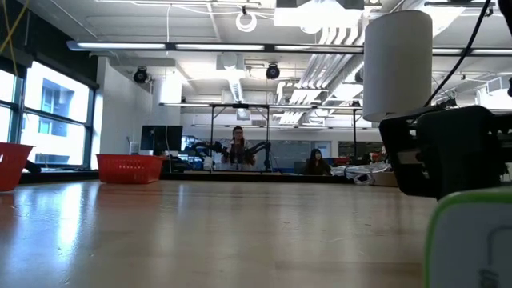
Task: Pick & Place Office items
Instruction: Put the green adaptor into the top red bin
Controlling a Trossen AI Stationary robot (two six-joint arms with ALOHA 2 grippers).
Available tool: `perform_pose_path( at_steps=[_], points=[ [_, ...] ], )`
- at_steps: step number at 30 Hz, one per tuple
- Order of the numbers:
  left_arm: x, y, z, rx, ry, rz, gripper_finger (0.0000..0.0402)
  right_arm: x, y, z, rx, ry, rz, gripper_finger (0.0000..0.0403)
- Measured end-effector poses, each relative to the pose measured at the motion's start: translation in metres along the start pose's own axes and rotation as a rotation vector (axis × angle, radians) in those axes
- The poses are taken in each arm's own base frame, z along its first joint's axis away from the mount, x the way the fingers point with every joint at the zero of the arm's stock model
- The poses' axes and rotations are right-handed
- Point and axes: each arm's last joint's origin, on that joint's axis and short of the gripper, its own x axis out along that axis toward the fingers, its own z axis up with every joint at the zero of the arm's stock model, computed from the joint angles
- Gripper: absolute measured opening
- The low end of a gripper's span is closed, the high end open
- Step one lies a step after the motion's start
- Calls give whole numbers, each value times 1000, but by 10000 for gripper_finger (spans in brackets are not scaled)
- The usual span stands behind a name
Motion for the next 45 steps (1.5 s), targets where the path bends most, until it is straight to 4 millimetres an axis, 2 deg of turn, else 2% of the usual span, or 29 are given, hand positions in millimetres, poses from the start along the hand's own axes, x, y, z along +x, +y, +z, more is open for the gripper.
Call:
perform_pose_path(
  at_steps=[10, 21, 25, 32, 37, 45],
  points=[
    [0, 0, 0, 0, 0, 0, 222, 8, -7, 10, -20, 14, -6, 262],
    [0, 0, 0, 0, 0, 0, 222, 9, -19, 12, -21, 10, -23, 262],
    [0, 0, 0, 0, 0, 0, 222, 10, -19, 14, -20, 11, -16, 262],
    [0, 0, 0, -4, 0, 0, 222, 25, -12, 9, -7, 47, 8, 262],
    [0, 0, 0, -5, -1, 0, 222, 25, -13, 8, 37, 57, -6, 262],
    [0, 0, 0, -5, 0, 0, 222, 25, -9, 8, 15, 37, 8, 262]
  ],
)
